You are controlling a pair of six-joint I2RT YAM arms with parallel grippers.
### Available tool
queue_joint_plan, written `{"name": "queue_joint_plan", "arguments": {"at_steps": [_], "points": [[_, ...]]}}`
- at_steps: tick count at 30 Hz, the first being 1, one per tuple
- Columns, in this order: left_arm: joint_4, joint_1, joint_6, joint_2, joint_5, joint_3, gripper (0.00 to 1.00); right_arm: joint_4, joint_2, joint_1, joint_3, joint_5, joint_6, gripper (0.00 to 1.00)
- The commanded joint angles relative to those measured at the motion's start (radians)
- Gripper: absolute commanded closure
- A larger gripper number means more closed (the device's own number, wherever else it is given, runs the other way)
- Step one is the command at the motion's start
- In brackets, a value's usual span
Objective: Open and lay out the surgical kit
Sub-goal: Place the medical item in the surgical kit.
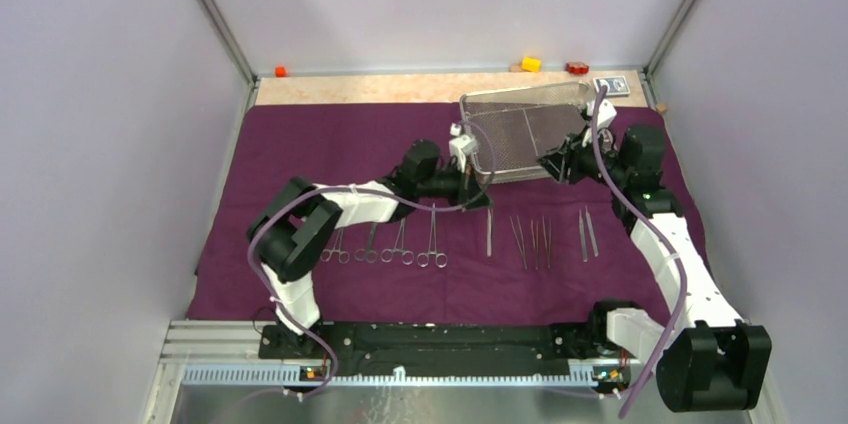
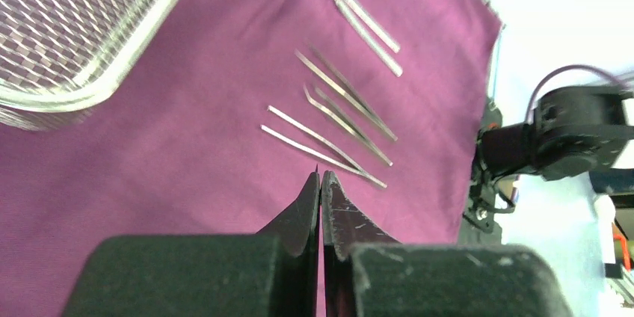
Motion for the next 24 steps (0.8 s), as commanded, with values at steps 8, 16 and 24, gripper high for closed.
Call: {"name": "queue_joint_plan", "arguments": {"at_steps": [8,16,24], "points": [[0.324,0.128,-0.082,-0.216,0.135,-0.074,1.00,0.166,0.044,0.137,-0.065,-0.258,0.129,0.55],[0.304,0.135,-0.109,-0.214,0.117,-0.055,1.00,0.132,0.090,0.308,-0.034,-0.087,0.075,0.48],[0.274,0.134,-0.138,-0.185,0.093,-0.038,1.00,0.107,0.173,0.380,0.007,0.031,0.074,0.47]]}}
